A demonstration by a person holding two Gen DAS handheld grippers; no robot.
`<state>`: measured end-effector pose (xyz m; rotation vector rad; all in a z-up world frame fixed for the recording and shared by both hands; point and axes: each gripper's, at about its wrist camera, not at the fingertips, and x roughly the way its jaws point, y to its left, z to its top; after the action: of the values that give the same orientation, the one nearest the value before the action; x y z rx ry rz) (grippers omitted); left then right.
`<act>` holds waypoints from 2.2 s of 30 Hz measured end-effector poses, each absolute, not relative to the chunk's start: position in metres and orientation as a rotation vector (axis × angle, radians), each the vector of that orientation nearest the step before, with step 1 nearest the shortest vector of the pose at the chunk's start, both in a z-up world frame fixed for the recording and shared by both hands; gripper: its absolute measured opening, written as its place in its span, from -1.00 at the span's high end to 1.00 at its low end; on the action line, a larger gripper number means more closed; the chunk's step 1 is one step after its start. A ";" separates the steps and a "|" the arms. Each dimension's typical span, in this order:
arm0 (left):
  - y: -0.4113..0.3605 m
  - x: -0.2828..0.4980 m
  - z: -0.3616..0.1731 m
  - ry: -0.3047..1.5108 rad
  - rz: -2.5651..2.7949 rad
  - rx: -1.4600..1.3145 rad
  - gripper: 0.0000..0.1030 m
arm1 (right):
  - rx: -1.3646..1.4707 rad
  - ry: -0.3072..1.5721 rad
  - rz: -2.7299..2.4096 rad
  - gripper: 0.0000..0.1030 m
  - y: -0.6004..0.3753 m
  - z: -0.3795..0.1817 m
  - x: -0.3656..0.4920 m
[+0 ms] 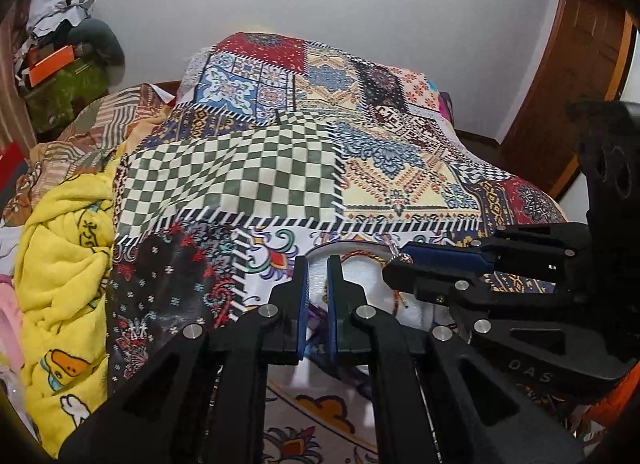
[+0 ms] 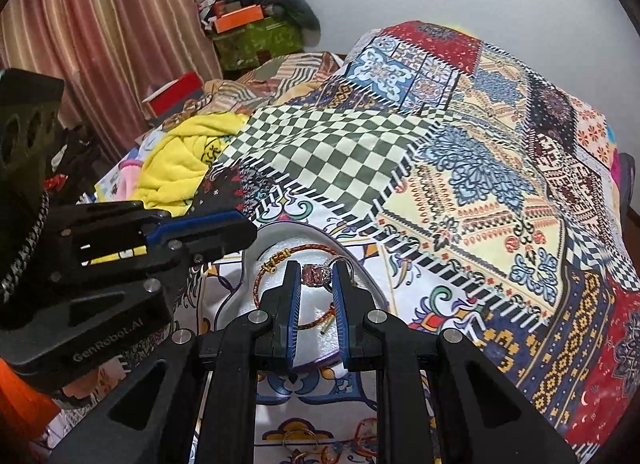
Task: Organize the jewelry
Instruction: 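Open both tools to drop the bracelet and ring onto the tin's foam, then move both tools back to the remaining rings on the cover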
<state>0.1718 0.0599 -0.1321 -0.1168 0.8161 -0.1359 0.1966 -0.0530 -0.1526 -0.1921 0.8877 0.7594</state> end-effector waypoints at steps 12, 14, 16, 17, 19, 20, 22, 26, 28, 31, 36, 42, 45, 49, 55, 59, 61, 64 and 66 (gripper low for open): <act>0.068 0.166 -0.131 0.826 -0.100 -0.127 0.90 | -0.222 0.953 0.791 0.71 -0.045 -0.159 0.194; 0.067 0.163 -0.128 0.825 -0.098 -0.130 0.89 | -0.217 0.939 0.780 0.70 -0.048 -0.154 0.192; 0.066 0.160 -0.125 0.821 -0.097 -0.128 0.88 | -0.210 0.924 0.775 0.69 -0.053 -0.147 0.189; 0.065 0.158 -0.122 0.819 -0.096 -0.125 0.86 | -0.205 0.916 0.769 0.69 -0.054 -0.143 0.188; 0.062 0.154 -0.117 0.814 -0.097 -0.121 0.85 | -0.198 0.901 0.763 0.68 -0.060 -0.136 0.186; 0.060 0.151 -0.115 0.812 -0.098 -0.118 0.85 | -0.193 0.888 0.753 0.68 -0.065 -0.131 0.183; 0.056 0.146 -0.110 0.808 -0.100 -0.113 0.80 | -0.190 0.866 0.733 0.67 -0.074 -0.123 0.178; 0.047 0.134 -0.101 0.794 -0.095 -0.101 0.39 | -0.202 0.828 0.686 0.39 -0.091 -0.113 0.169; 0.043 0.129 -0.097 0.790 -0.091 -0.093 0.32 | -0.192 0.817 0.663 0.17 -0.103 -0.109 0.162; 0.038 0.119 -0.092 0.791 -0.083 -0.091 0.08 | -0.186 0.810 0.624 0.14 -0.119 -0.106 0.155; 0.030 0.104 -0.091 0.804 -0.075 -0.091 -0.04 | -0.164 0.814 0.568 0.14 -0.143 -0.105 0.145; 0.016 0.091 -0.099 0.845 -0.084 -0.082 -0.07 | -0.141 0.844 0.519 0.14 -0.167 -0.117 0.134; 0.007 0.087 -0.108 0.872 -0.100 -0.086 -0.07 | -0.135 0.866 0.503 0.14 -0.177 -0.125 0.130; -0.005 0.088 -0.125 0.916 -0.120 -0.079 -0.07 | -0.117 0.895 0.493 0.14 -0.188 -0.136 0.126; -0.021 0.100 -0.151 0.974 -0.138 -0.046 0.29 | -0.098 0.922 0.486 0.14 -0.198 -0.150 0.125; -0.027 0.111 -0.164 1.008 -0.157 -0.043 0.45 | -0.082 0.957 0.498 0.14 -0.199 -0.163 0.128; -0.031 0.114 -0.168 1.009 -0.165 -0.026 0.45 | -0.081 0.969 0.507 0.14 -0.197 -0.167 0.128; -0.035 0.117 -0.172 1.015 -0.179 -0.008 0.47 | -0.081 0.985 0.528 0.14 -0.191 -0.173 0.127; -0.038 0.121 -0.176 1.021 -0.180 0.001 0.53 | -0.083 0.992 0.544 0.14 -0.187 -0.176 0.126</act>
<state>0.1206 -0.0376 -0.1756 0.0009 1.0213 -0.1802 0.1257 -0.1868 -0.1759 -0.0825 0.9917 0.5436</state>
